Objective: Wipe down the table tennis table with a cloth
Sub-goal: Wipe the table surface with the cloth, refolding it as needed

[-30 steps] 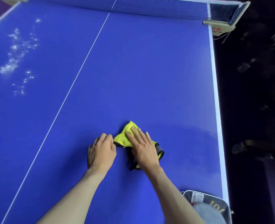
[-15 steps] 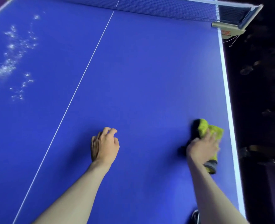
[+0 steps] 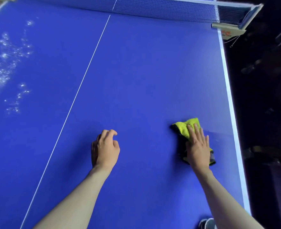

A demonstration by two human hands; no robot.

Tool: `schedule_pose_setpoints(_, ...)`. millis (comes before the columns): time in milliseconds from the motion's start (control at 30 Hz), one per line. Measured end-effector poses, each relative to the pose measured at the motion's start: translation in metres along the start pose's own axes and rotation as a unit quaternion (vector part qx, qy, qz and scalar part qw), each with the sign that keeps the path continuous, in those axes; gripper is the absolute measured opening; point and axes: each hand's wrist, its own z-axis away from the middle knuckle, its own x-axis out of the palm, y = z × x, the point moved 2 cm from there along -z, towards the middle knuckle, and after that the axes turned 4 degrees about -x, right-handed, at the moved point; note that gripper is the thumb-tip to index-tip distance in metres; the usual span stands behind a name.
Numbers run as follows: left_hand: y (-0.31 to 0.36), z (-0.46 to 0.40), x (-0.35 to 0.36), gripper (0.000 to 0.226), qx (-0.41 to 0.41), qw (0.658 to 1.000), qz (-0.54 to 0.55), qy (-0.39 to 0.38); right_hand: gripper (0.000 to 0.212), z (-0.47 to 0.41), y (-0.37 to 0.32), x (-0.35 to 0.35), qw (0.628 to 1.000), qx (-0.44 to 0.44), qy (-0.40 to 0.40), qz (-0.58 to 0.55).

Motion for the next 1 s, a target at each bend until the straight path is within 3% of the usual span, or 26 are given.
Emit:
schedule_pose_setpoints(133,-0.005,0.000,0.004,0.029,-0.004,1.000,0.022,-0.010,0.069,0.009,0.082,-0.047,0.983,0.180,0.034,-0.014)
schedule_pose_setpoints(300,-0.028,-0.008,-0.002,0.030,0.051,0.998,-0.024,-0.004,0.071,-0.001,0.025,-0.029,0.970,0.235,0.066,-0.017)
schedule_pose_setpoints(367,-0.037,-0.004,-0.004,0.032,0.083,0.996,-0.027,-0.011,0.065,-0.004,-0.020,-0.008,0.979,0.189,0.069,-0.011)
schedule_pose_setpoints(467,-0.057,0.008,-0.013,0.033,0.081,0.997,-0.009,-0.004,0.073,-0.007,-0.101,0.028,0.993,0.103,0.058,-0.009)
schedule_pose_setpoints(667,-0.128,0.027,-0.045,0.031,-0.025,0.996,-0.019,0.078,0.070,0.020,-0.290,0.095,0.991,-0.127,-0.001,-0.037)
schedule_pose_setpoints(833,-0.199,0.049,-0.071,0.030,-0.147,0.981,-0.038,0.119,0.056,0.127,-0.397,0.139,0.925,-0.360,-0.105,-0.053)
schedule_pose_setpoints(933,-0.223,0.056,-0.078,0.029,-0.210,0.970,-0.008,0.126,0.059,0.145,-0.394,0.143,0.856,-0.495,-0.144,-0.037)
schedule_pose_setpoints(1000,-0.233,0.056,-0.081,0.030,-0.232,0.963,0.015,0.134,0.065,0.111,-0.388,0.141,0.839,-0.527,-0.136,-0.024)
